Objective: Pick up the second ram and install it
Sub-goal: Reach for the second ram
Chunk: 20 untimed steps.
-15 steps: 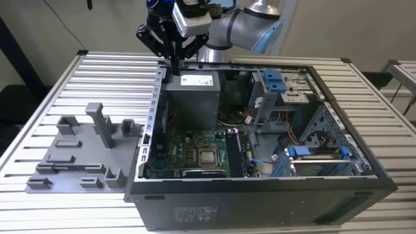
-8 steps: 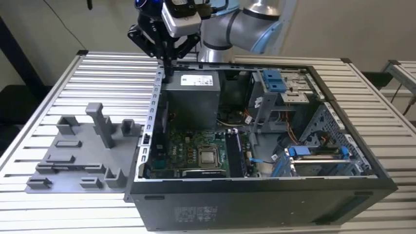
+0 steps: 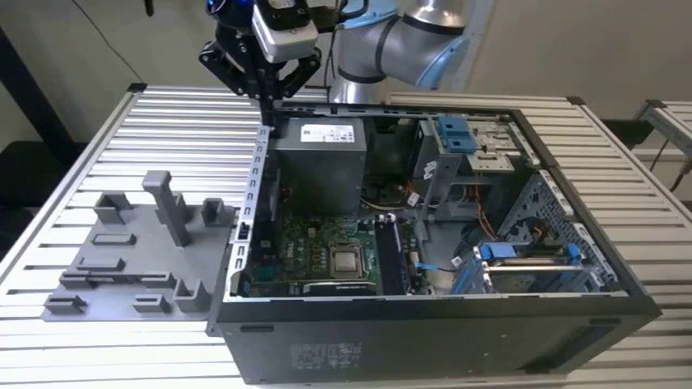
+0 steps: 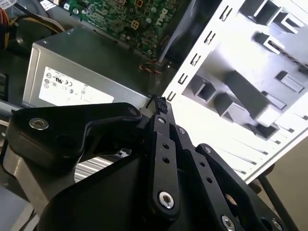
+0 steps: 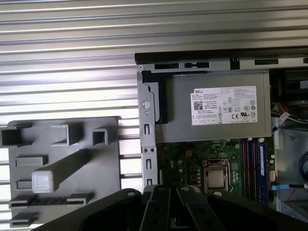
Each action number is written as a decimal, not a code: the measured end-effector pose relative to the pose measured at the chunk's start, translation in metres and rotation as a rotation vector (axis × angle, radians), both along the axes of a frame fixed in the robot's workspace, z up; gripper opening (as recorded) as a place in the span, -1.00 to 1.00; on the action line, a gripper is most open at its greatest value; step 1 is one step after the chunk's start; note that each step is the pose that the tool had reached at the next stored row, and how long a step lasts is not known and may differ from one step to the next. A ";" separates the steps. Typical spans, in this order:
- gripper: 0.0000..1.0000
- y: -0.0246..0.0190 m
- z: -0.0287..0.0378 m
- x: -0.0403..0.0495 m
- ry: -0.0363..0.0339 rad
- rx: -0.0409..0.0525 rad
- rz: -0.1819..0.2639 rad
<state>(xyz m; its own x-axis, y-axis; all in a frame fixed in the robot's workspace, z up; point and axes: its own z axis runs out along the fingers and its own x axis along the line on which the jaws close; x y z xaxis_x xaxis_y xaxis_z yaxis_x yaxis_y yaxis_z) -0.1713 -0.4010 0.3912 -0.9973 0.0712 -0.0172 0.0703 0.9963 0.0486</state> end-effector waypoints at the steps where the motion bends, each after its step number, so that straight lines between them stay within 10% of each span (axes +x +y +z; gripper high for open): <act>1: -0.79 0.0000 -0.0001 -0.0017 0.0002 0.0000 0.000; 20: -0.79 -0.0001 -0.0015 -0.0361 0.0023 0.0000 0.000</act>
